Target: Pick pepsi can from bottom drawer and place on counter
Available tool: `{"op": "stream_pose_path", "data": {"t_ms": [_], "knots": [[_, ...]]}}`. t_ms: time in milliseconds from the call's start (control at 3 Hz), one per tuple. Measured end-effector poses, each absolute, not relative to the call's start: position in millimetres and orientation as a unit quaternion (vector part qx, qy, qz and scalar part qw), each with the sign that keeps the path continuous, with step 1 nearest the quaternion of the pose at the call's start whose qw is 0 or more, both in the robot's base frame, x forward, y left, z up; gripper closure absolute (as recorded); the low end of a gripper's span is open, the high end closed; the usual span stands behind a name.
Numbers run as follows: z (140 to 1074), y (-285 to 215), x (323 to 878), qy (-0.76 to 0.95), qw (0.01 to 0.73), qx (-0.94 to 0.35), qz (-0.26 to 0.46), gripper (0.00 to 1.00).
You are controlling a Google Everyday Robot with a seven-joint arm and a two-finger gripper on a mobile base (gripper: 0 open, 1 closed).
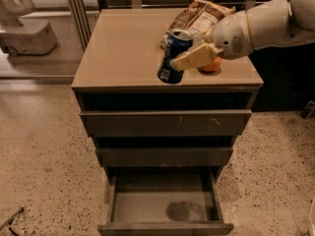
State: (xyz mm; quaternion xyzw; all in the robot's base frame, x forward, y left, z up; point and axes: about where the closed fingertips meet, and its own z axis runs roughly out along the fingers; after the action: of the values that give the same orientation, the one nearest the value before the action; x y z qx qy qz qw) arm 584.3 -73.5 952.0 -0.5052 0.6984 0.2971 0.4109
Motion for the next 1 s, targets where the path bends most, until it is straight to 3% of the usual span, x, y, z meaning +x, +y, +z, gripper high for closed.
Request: {"op": "stream_pose_path", "data": {"t_ms": [1000], "knots": [[922,-49,696,0.715,0.387,-0.524,0.255,1.0]]}}
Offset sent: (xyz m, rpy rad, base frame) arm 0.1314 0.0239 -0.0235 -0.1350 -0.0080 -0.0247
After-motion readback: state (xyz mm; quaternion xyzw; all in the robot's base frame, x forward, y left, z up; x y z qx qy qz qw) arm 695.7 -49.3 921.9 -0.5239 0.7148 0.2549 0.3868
